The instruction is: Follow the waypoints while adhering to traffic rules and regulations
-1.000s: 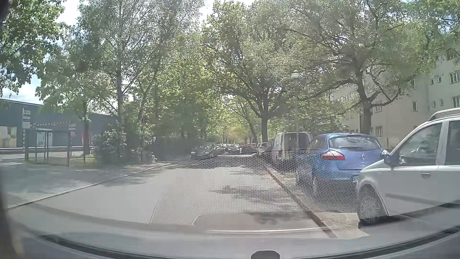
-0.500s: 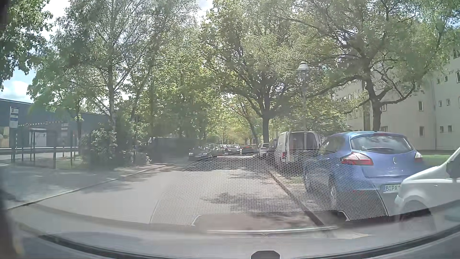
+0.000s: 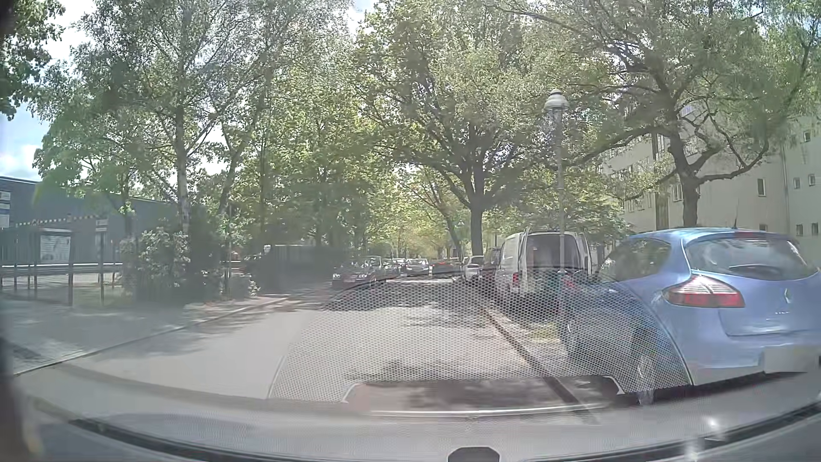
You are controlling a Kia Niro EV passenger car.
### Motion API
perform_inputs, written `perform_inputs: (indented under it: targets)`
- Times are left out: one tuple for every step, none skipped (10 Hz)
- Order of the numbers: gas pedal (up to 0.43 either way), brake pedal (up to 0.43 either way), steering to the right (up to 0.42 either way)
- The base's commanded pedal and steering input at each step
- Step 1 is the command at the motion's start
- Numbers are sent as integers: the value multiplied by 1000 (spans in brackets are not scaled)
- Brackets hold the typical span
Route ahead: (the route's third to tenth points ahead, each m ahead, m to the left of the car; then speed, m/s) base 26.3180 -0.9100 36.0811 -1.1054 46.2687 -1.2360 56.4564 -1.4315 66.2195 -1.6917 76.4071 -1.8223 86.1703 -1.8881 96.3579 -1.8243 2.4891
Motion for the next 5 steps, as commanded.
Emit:
perform_inputs:
  targets:
    - [0,213,-6]
    - [0,213,-6]
    - [0,220,-6]
    - [0,226,-6]
    - [0,232,-6]
